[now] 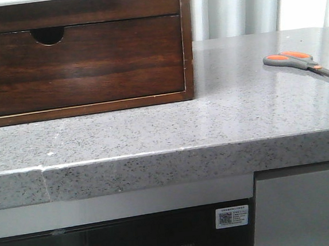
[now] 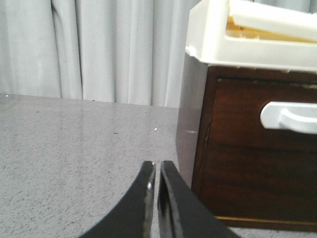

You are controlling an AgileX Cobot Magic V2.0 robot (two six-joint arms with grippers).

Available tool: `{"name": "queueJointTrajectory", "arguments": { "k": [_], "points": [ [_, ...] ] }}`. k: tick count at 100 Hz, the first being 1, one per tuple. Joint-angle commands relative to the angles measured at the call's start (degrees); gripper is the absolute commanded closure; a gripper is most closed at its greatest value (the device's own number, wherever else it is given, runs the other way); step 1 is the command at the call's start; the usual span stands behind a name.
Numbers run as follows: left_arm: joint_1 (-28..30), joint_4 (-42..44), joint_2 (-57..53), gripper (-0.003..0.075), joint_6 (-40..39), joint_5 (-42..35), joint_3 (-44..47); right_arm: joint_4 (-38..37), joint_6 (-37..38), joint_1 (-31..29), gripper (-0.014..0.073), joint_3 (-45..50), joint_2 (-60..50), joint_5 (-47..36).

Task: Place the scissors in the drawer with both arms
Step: 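Move the left gripper to the white drawer handle and grasp it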

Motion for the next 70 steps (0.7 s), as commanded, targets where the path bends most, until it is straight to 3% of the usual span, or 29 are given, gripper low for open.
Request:
{"name": "queueJointTrajectory", "arguments": {
  "k": [1,29,55,70],
  "points": [
    [0.15,-1.91,2.54,0.074,-0.41,-3.61,-3.5,0.39,-0.37,-0.34,0.0649,-4.74,4.18,-2.82],
    [-3.47,-1.7,5.23,0.0725,-0.41,-9.5,-3.97,2.08,-0.37,-0.34,0.0649,-7.54,8.69,-5.27],
    [-4.47,-1.42,7.97,0.0431,-0.41,-17.45,-3.49,2.08,-0.37,-0.34,0.0649,-7.43,8.69,-3.87],
    [-4.59,5.42,10.07,0.0425,0.57,-19.95,-3.49,2.08,-0.37,-0.34,0.0649,-7.43,8.69,-3.87]
  ]
}}
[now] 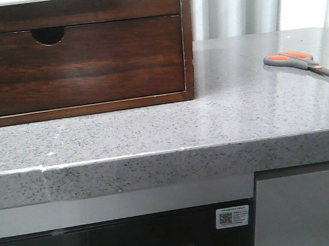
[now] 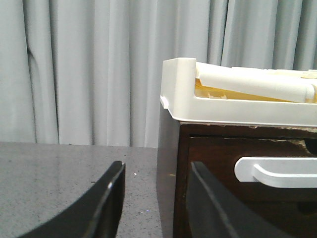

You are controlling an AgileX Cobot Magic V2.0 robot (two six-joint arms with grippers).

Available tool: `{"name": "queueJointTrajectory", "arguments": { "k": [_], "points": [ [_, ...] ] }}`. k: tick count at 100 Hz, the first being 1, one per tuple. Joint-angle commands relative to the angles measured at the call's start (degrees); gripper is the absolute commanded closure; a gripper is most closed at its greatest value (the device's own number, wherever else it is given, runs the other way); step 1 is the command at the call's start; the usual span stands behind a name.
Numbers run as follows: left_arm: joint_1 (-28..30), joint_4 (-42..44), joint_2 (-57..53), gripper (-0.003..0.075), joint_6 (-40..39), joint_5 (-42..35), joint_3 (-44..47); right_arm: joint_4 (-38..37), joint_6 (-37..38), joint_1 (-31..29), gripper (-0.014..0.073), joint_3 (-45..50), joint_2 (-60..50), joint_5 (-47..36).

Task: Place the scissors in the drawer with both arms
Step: 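Move the left gripper to the white drawer handle and grasp it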

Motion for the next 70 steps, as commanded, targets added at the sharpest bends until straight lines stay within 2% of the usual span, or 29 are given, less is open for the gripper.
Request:
{"name": "queueJointTrajectory", "arguments": {
  "k": [1,17,29,43,55,70],
  "points": [
    [-0.63,4.91,2.29,0.0425,0.22,-6.3,-1.56,0.11,-0.37,-0.34,0.0649,-1.89,1.02,-4.31],
    [-4.28,18.86,5.49,0.0425,0.22,-7.31,-1.56,0.11,-0.37,-0.34,0.0649,-1.89,1.02,-4.17],
    [-7.5,32.17,9.31,0.0425,0.22,-10.84,-1.56,0.11,-0.37,-0.34,0.0649,-1.89,1.02,-4.13],
    [-9.96,43.79,15.11,0.0425,0.22,-14.63,-1.56,0.11,-0.37,-0.34,0.0649,-1.89,1.02,-4.13],
    [-10.22,49.55,20.29,0.0425,0.22,-17.38,-1.56,0.11,-0.37,-0.34,0.0649,-1.89,1.02,-4.04],
    [-11.39,52.09,24.71,0.0425,0.22,-19.71,-3.53,0.11,-0.37,-0.34,0.0649,-1.89,1.02,-3.81]
  ]
}}
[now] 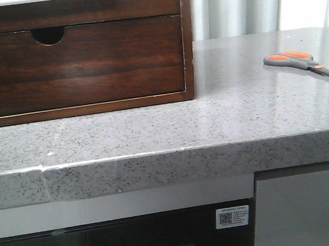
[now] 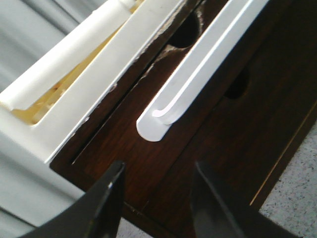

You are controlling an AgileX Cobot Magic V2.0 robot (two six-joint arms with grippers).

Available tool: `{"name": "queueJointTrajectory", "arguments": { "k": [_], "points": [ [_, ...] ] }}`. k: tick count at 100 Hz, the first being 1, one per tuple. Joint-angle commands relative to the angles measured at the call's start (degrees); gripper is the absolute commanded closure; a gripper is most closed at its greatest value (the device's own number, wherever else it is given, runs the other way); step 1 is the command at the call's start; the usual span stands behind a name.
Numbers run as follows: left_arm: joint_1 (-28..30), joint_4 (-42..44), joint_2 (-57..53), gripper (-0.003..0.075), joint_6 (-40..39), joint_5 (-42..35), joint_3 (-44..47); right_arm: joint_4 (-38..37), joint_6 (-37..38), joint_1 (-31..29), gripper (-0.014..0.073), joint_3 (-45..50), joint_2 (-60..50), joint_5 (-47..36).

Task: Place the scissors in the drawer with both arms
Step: 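Move the left gripper to the white drawer handle and grasp it, then pull the wooden drawer out toward the robot with the left gripper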

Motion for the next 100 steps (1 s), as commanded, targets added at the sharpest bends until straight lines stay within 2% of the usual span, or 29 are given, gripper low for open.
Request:
{"name": "queueJointTrajectory", "arguments": {
  "k": [1,27,58,100],
  "points": [
    [-1.06,1.98,2.42,0.0425,-0.24,-4.45,-3.35,-0.01,-0.37,-0.34,0.0649,-1.89,1.02,-4.12],
    [-1.66,12.57,10.23,0.0424,-0.24,-7.01,-7.55,-0.01,-0.37,-0.34,0.0649,-1.89,1.02,-3.87],
    [-1.66,13.73,18.04,0.0424,3.45,-10.53,-13.21,-0.01,-0.37,-0.34,0.0649,-1.23,1.02,-3.87],
    [-3.72,17.4,26.67,0.0424,4.31,-9.64,-19.96,-0.01,-0.37,-0.34,0.0649,1.55,1.02,-5.17]
  ]
}}
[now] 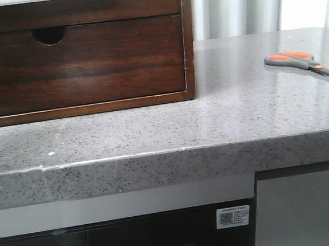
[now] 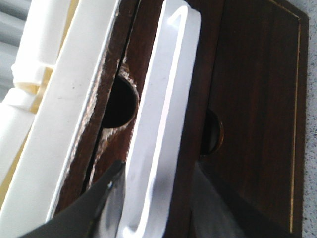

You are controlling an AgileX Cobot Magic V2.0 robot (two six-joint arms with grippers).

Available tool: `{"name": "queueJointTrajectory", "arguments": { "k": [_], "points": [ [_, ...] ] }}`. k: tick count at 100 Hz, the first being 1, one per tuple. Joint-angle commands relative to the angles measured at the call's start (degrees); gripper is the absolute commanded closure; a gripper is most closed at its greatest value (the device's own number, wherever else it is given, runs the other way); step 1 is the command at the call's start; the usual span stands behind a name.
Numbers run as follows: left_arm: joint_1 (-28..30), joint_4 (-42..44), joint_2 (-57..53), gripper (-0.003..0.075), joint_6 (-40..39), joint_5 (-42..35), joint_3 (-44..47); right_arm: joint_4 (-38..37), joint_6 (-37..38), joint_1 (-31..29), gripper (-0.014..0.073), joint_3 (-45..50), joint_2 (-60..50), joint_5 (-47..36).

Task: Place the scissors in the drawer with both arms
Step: 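Pull the wooden drawer out toward the robot with the left gripper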

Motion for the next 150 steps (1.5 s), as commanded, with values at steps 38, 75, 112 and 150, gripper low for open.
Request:
{"name": "queueJointTrajectory", "arguments": {
  "k": [38,75,112,150],
  "points": [
    [-0.51,1.87,5.46,0.0428,-0.13,0.6,-5.42,-0.11,-0.37,-0.34,0.0649,-1.23,1.02,-5.15],
    [-0.51,2.13,5.46,0.0739,-0.13,5.94,-5.42,-0.11,-0.37,-0.34,0.0649,-1.23,1.02,-5.15],
    [-0.51,2.13,4.74,0.0739,-0.48,4.89,-5.42,-0.11,-0.37,-0.34,0.0649,-1.23,1.02,-5.15],
    [-0.51,2.13,0.96,0.0739,-0.69,3.54,-4.45,-0.11,-0.37,-0.34,0.0649,-1.23,1.02,-5.15]
  ]
}}
